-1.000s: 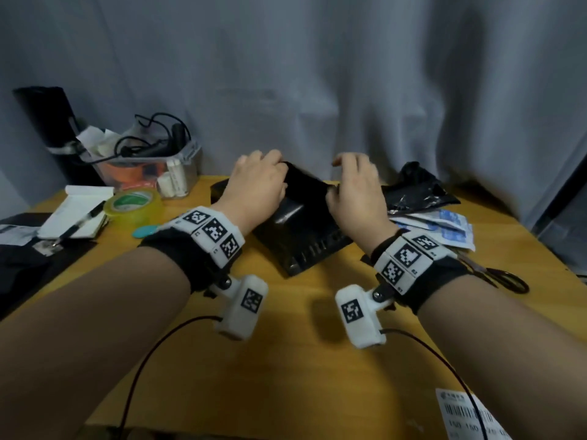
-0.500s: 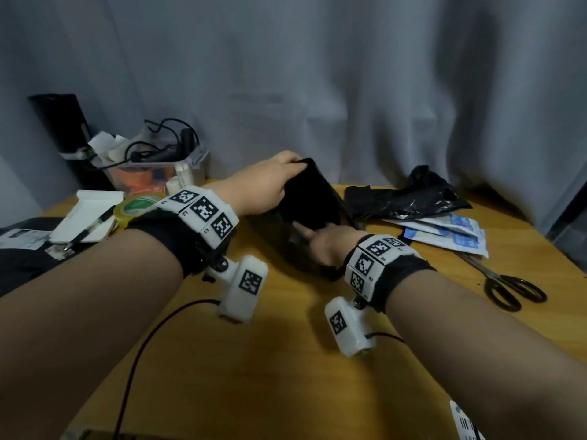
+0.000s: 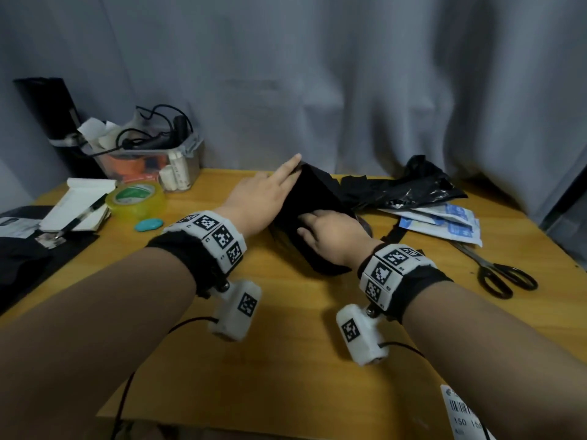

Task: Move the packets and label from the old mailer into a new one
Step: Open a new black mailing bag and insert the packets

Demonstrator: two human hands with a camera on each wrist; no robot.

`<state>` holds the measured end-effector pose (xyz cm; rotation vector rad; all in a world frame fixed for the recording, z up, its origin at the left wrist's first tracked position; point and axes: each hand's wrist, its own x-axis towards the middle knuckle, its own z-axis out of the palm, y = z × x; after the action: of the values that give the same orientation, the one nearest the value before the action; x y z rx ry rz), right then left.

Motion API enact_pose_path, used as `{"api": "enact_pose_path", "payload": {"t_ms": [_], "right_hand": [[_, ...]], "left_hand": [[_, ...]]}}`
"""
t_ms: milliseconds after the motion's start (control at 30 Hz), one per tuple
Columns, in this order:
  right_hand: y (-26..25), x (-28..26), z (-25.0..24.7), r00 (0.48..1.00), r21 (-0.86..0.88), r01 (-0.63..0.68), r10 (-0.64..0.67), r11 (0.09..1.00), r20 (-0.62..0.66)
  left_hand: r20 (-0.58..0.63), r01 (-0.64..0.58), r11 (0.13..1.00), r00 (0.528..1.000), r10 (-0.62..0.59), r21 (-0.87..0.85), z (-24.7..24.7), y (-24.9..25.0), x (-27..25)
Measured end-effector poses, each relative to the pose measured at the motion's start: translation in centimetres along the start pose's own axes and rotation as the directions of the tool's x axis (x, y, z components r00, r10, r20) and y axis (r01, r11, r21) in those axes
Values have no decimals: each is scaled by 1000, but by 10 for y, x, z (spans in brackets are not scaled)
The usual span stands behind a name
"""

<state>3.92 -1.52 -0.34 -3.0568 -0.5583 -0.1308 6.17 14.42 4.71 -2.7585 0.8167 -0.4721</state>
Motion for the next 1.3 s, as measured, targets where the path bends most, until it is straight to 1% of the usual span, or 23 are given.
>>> {"api": "enact_pose_path", "payload": {"t_ms": [33,100,200,267,333,367,400,467,533,567,633,700,767,833,900,967,1000,1067,1133,1233,1300], "right_hand": [[1,-2,3,1000,-13,15,-15,1000,-10],[2,-5,7,999,0,28,-28,1000,15],[5,-10,9,998,34,44,-45,998,39],[6,-13,9,997,52,64,-66,997,37],[9,-17,9,995,105,96,-97,990,13],[11,-20,8,993,148,118,-116,982,-20],[13,-24,7,988,186,145,-134,972,-73],[21,-38,0,971,251,174,-124,952,-202],[36,-51,-10,951,318,154,-53,936,-305],[47,-57,-15,940,335,129,-8,933,-340],[75,-66,-21,918,344,41,100,938,-384],[106,-75,-26,887,352,-90,236,932,-398],[139,-84,-26,864,322,-245,357,914,-356],[168,-94,-23,862,238,-384,439,892,-253],[191,-103,-18,863,118,-479,491,870,-122],[202,-102,-9,862,23,-507,507,861,9],[209,-99,-4,859,15,-510,508,860,55],[219,-88,4,871,83,-487,478,869,109],[224,-77,9,894,157,-447,434,880,112],[226,-60,16,904,124,-425,412,897,117],[228,-49,19,890,86,-443,426,893,161]], "left_hand": [[2,13,1000,1000,-13,-1,3,1,-1],[27,44,999,999,-44,-10,10,2,1],[133,87,995,988,-78,-57,19,6,2],[169,87,994,983,-76,-62,19,10,1],[174,74,996,983,-63,-58,14,15,0],[158,50,998,987,-42,-48,11,17,-1],[111,11,1000,994,-8,-26,8,18,-3],[-65,-78,997,995,77,-13,-2,22,-6],[-237,-129,989,965,110,-68,-15,29,-7],[-282,-145,985,953,115,-89,-22,34,-6],[-273,-170,977,953,131,-125,-34,51,1],[-257,-208,964,953,161,-168,-41,74,13],[-261,-259,949,943,209,-178,-43,105,28],[-210,-295,943,942,261,-152,-36,138,44],[-136,-308,946,946,293,-102,-21,170,62],[-29,-307,951,952,306,-33,-2,192,76],[38,-298,955,954,297,9,8,202,85],[166,-244,967,959,229,72,23,212,104],[251,-160,981,959,129,107,30,212,122],[311,-85,990,949,45,117,34,202,143],[286,-29,998,958,10,60,38,194,151]]}}
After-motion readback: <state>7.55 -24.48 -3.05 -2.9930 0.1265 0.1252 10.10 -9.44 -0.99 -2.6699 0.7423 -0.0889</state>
